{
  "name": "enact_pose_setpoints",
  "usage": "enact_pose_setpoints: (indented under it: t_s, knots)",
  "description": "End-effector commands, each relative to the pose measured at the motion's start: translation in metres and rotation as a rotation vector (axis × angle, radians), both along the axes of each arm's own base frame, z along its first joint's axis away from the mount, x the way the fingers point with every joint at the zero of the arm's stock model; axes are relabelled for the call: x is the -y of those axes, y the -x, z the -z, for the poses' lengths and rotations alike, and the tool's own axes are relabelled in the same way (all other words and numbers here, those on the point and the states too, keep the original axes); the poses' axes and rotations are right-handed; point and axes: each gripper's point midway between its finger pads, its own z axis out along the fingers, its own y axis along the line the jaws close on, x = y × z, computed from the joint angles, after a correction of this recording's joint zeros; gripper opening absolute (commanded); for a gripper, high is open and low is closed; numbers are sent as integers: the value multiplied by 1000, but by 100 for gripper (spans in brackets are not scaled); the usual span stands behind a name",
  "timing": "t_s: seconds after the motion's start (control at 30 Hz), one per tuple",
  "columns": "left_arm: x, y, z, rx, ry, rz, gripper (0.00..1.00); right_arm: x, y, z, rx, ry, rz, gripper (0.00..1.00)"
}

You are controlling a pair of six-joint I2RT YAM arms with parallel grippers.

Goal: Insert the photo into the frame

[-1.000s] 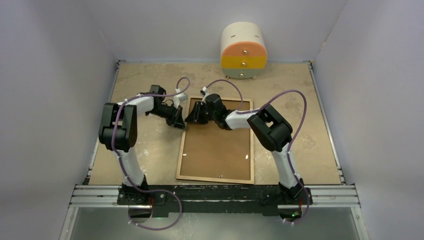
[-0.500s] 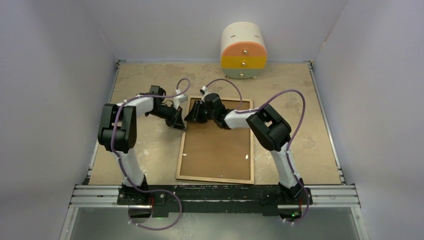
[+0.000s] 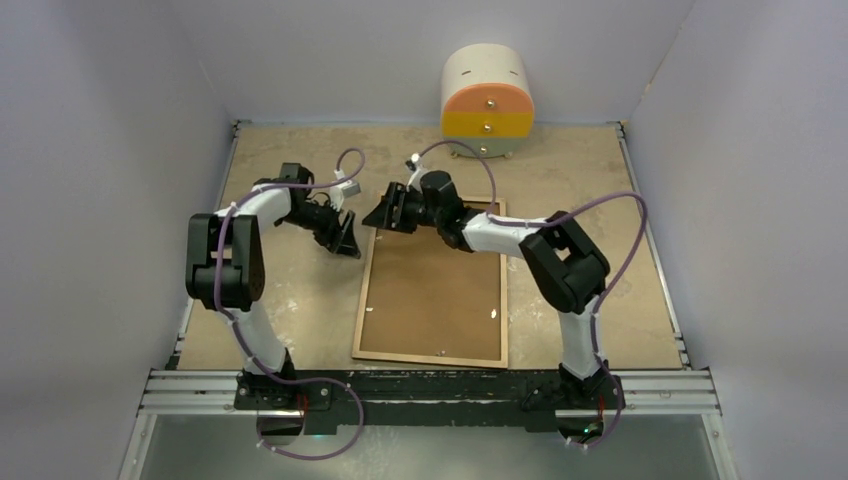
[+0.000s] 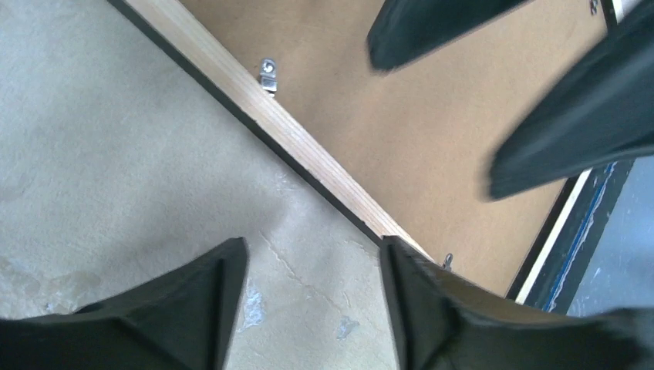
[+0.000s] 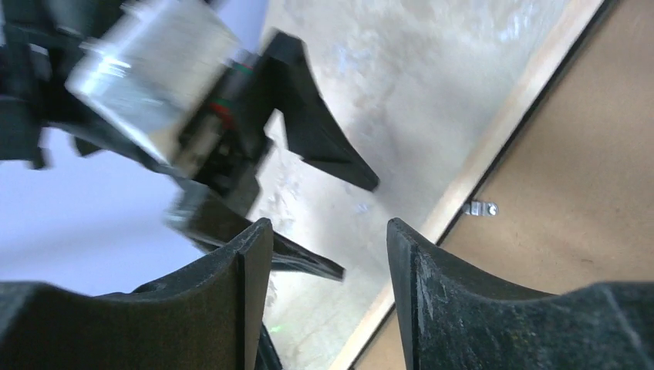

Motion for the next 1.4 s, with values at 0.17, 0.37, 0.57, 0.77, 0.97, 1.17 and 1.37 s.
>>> enact_pose_setpoints:
  t_s: [0.17, 0.37, 0.57, 0.77, 0.97, 1.17, 1.37]
  knots:
    - [24, 17, 8, -25, 47, 59, 73, 74, -60, -24, 97, 148, 222, 58]
    - [21, 20, 28, -66, 16, 56, 56, 92, -78, 6, 71, 225, 257, 51]
    - [20, 23, 36, -81, 7, 57, 43, 97, -89, 27, 54, 257, 269, 48]
    - [17, 23, 40, -82, -14, 57, 38, 103, -104, 38, 52, 280, 290, 46]
    - [16, 24, 40, -77, -20, 60, 36, 109, -113, 49, 43, 291, 305, 45]
    - [15, 23, 39, -65, -28, 67, 36, 112, -117, 56, 33, 297, 310, 43]
    - [14, 24, 40, -66, -36, 71, 35, 111, -116, 61, 15, 283, 307, 43]
